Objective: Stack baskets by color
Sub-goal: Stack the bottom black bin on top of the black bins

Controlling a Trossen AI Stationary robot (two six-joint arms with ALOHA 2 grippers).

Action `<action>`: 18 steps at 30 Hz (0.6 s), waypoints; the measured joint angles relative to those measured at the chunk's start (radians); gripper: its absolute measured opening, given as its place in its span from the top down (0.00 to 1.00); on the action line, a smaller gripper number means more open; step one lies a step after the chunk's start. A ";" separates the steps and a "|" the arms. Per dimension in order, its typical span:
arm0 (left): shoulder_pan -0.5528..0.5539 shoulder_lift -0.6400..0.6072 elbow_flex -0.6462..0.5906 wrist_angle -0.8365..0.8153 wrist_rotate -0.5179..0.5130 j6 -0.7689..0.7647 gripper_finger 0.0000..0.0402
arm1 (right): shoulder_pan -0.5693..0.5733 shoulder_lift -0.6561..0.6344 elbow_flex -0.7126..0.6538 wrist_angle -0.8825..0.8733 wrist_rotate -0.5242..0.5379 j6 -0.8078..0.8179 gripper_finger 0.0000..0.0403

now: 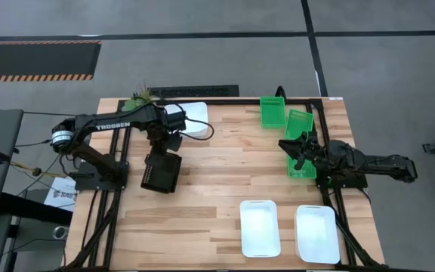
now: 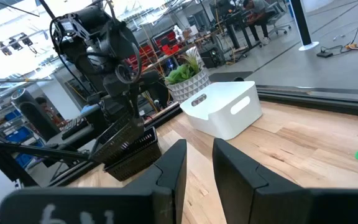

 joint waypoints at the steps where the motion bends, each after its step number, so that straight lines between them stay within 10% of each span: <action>1: 0.000 0.000 0.000 0.007 0.000 -0.003 1.00 | 0.000 0.000 0.000 0.000 0.000 0.000 0.74; 18: 0.000 0.000 0.000 0.064 0.027 0.010 1.00 | 0.000 0.000 0.000 0.000 0.000 0.000 0.74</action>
